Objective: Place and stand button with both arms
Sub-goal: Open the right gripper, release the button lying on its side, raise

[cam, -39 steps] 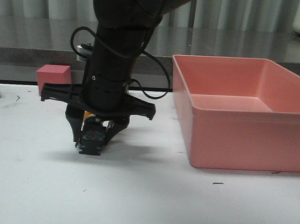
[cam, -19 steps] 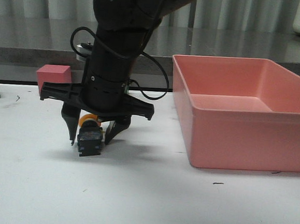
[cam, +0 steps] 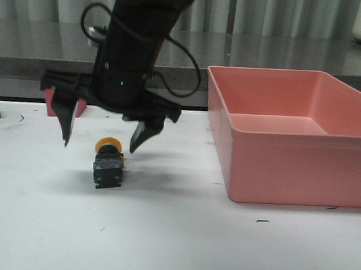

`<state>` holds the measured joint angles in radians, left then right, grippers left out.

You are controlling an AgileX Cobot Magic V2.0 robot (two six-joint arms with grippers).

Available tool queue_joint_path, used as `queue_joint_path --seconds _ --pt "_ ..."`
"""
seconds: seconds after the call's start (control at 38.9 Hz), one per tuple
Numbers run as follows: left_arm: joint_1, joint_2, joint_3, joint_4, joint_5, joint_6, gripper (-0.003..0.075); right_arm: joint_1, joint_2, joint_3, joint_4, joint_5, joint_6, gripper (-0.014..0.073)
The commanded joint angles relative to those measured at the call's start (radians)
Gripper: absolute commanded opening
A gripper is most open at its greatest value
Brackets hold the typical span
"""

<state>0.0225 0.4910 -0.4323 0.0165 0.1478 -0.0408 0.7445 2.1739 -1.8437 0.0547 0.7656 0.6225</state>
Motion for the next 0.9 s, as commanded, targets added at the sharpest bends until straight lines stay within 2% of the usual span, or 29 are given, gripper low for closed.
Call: queue_joint_path --seconds 0.0,0.08,0.13,0.18,0.33,0.49,0.69,0.87 --pt "-0.003 0.009 -0.036 -0.005 -0.086 -0.008 0.0692 -0.001 -0.138 -0.044 -0.035 -0.004 -0.028 0.0642" --pt "-0.003 0.009 -0.036 -0.005 -0.086 -0.008 0.0692 -0.001 -0.170 -0.044 -0.062 0.004 -0.028 0.0621" --pt "-0.003 0.009 -0.036 -0.005 -0.086 -0.008 0.0692 -0.001 -0.186 -0.044 -0.081 0.010 -0.028 0.0575" --pt "-0.003 0.009 -0.036 -0.005 -0.086 -0.008 0.0692 -0.001 -0.199 -0.044 -0.088 0.017 -0.028 0.0497" --pt "-0.003 0.009 -0.036 -0.005 -0.086 -0.008 0.0692 -0.002 -0.228 -0.044 -0.089 0.026 -0.028 0.0146" --pt "-0.003 0.009 -0.036 -0.005 -0.086 -0.008 0.0692 -0.002 -0.255 -0.045 -0.111 0.043 -0.028 -0.0077" --pt "-0.003 0.009 -0.036 -0.005 -0.086 -0.008 0.0692 -0.020 -0.320 -0.045 -0.160 0.128 -0.078 -0.0064" --pt "-0.003 0.009 -0.036 -0.005 -0.086 -0.008 0.0692 -0.111 -0.432 -0.044 -0.160 0.189 -0.178 -0.0064"
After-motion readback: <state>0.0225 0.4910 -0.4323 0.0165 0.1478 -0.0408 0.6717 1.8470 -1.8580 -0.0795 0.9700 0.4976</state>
